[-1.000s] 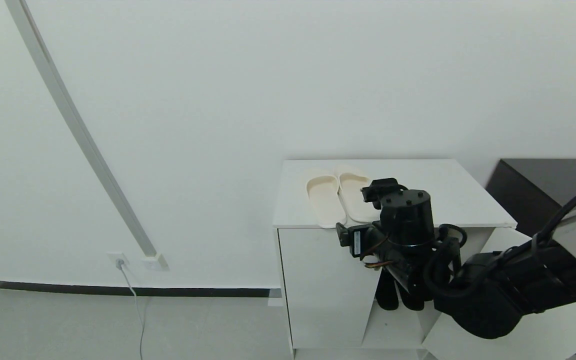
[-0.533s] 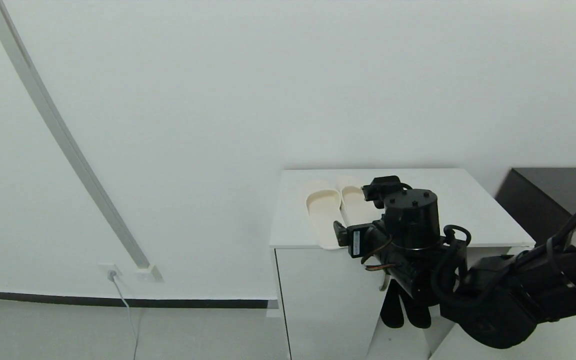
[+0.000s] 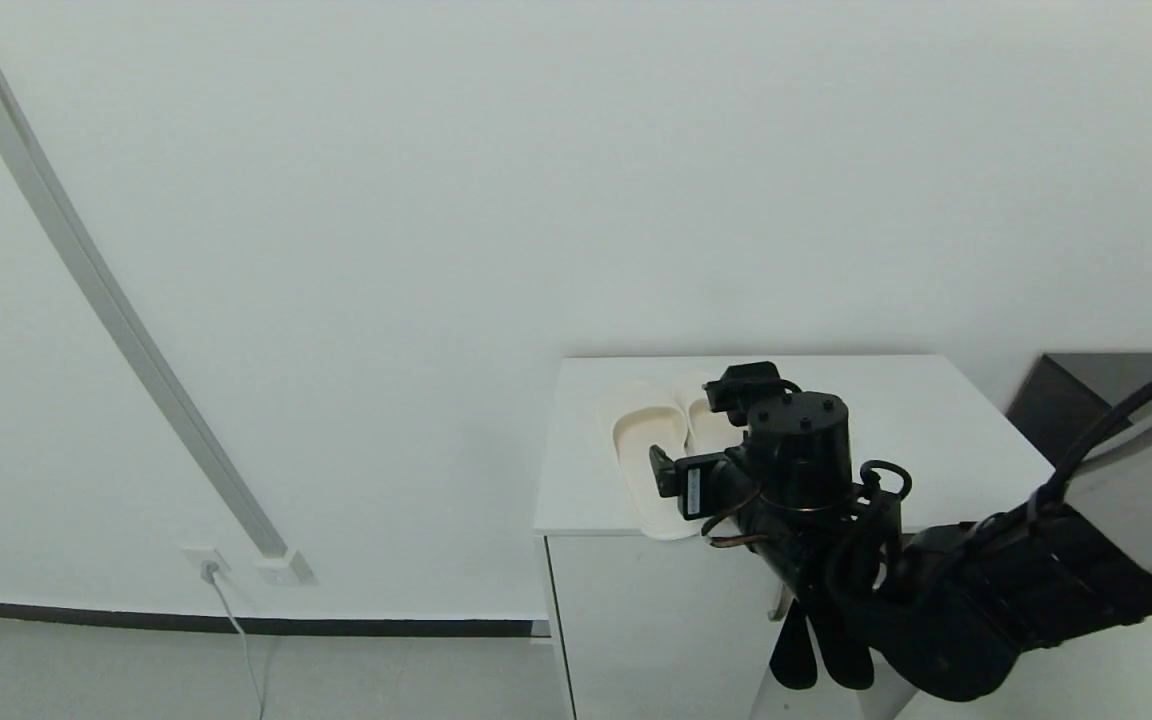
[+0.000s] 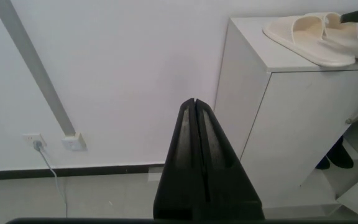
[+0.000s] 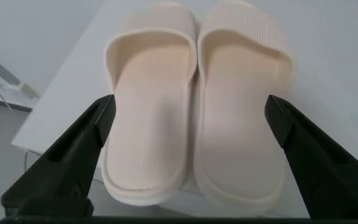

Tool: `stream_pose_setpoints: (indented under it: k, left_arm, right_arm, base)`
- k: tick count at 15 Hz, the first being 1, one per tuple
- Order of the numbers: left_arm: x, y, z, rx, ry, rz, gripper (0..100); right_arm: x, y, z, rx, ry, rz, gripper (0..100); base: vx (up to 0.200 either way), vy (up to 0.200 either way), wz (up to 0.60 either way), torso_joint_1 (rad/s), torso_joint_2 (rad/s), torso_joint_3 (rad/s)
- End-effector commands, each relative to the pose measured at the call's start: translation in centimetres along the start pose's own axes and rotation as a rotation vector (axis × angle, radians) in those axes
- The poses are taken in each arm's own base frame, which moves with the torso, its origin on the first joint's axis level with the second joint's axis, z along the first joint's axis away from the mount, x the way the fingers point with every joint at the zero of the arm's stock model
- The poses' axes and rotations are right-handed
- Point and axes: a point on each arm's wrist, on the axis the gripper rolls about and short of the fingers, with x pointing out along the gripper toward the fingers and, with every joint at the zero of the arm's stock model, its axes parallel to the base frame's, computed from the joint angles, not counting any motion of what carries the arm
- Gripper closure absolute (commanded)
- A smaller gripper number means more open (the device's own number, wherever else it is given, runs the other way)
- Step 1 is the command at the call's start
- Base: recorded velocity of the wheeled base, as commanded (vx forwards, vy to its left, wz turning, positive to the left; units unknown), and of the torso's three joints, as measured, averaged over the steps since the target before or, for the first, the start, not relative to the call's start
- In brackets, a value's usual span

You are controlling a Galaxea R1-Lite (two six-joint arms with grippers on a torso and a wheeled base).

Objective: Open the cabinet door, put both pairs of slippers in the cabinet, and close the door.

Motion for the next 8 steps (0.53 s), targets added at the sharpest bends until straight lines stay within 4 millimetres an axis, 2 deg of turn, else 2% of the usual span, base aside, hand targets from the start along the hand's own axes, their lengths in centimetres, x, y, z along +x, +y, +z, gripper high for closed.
stream_pose_setpoints:
  k: [1, 6, 7, 8]
  left_arm:
    - [0.0, 0.0, 0.0, 0.000, 0.000, 0.001, 100]
    - [0.0, 0.0, 0.0, 0.000, 0.000, 0.001, 100]
    - [0.0, 0.0, 0.0, 0.000, 0.000, 0.001, 100]
    - [0.0, 0.0, 0.0, 0.000, 0.000, 0.001, 100]
  right_arm:
    - [2.2, 0.1, -1.1, -0.004, 0.011, -0.021, 0]
    - [6.1, 0.4, -1.9, 0.010, -0.005, -0.036, 0]
    - [6.2, 0.4, -1.9, 0.010, -0.005, -0.037, 0]
    - [7.4, 0.0, -1.8, 0.017, -0.012, -0.044, 0]
  base:
    - [0.000, 0.000, 0.00, 0.000, 0.00, 0.000]
    - [0.000, 0.000, 0.00, 0.000, 0.00, 0.000]
    - [0.000, 0.000, 0.00, 0.000, 0.00, 0.000]
    - [0.000, 0.000, 0.00, 0.000, 0.00, 0.000]
